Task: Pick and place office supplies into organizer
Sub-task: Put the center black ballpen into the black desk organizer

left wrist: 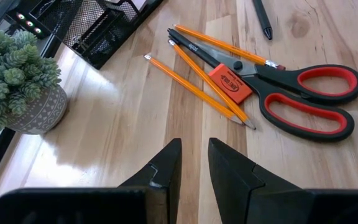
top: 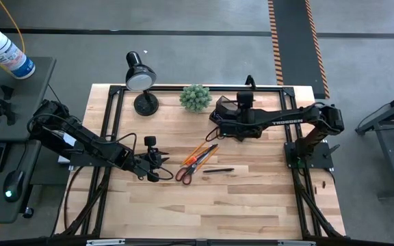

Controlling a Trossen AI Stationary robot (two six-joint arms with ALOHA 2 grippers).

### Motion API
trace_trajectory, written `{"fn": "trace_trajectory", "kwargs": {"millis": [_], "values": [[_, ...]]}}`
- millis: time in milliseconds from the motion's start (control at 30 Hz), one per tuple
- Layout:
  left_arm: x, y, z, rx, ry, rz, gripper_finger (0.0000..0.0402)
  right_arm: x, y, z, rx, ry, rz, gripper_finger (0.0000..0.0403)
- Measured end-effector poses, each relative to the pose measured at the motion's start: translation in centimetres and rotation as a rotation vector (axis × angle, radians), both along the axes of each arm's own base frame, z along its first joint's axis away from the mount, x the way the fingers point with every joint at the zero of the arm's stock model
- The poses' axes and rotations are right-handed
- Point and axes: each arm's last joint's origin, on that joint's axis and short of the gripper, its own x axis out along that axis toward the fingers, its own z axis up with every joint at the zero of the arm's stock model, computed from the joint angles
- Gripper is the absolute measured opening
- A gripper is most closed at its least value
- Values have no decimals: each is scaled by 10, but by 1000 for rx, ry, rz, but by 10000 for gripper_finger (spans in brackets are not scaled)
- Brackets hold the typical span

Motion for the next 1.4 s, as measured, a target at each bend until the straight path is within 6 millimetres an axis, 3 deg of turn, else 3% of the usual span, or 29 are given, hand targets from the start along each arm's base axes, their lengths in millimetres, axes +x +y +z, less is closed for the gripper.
{"fn": "trace_trajectory", "kwargs": {"millis": [533, 1033, 1400], "values": [[0, 0, 0, -3, 0, -3, 67, 0, -2, 2, -63, 388, 153, 21], [0, 0, 0, -10, 3, -10, 67, -4, -37, 0, 10, 480, 98, 21], [0, 0, 0, -11, 0, -11, 67, 12, -47, -31, 82, 661, 154, 21]]}}
